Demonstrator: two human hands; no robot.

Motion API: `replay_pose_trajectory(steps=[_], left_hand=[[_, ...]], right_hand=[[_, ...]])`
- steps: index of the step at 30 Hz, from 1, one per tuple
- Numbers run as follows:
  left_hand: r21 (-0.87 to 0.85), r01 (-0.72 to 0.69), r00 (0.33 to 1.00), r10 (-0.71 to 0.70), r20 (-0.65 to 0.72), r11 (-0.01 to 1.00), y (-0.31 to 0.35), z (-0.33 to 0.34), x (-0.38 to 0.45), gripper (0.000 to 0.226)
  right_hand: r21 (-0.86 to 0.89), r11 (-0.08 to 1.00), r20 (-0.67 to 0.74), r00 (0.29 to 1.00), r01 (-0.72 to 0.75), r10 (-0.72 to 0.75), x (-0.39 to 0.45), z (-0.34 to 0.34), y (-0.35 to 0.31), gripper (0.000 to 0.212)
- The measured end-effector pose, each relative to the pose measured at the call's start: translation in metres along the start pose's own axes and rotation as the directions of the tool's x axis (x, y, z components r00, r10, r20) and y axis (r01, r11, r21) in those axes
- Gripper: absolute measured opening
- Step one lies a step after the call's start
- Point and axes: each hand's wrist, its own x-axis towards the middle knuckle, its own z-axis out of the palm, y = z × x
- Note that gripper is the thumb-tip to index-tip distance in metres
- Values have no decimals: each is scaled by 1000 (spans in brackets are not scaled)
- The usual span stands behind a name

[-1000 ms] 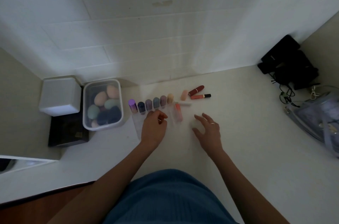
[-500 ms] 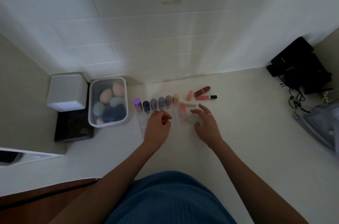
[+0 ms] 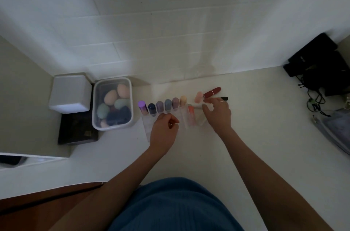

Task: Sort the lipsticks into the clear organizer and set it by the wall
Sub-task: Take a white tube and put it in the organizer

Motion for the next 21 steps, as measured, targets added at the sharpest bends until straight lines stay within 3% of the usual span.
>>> replay_pose_trajectory(steps=[8, 12, 16, 21], left_hand=[[-6, 7, 1000, -7, 13, 1000, -1, 1, 0, 13], [-6, 4, 1000, -4, 14, 1000, -3, 1, 1, 14], [-21, 0, 999, 1, 35, 1000, -3, 1, 1, 13], [-248, 100, 991, -75, 109, 963, 4, -2, -3, 17]], right_hand=[[-153, 988, 108, 994, -20, 37, 13, 4, -2, 23], [-134, 991, 70, 997, 23, -14, 8, -1, 2, 21], [25, 997, -42, 997, 69, -68, -7, -11, 4, 19], [401, 913, -129, 991, 77, -27, -39, -22, 0, 9]])
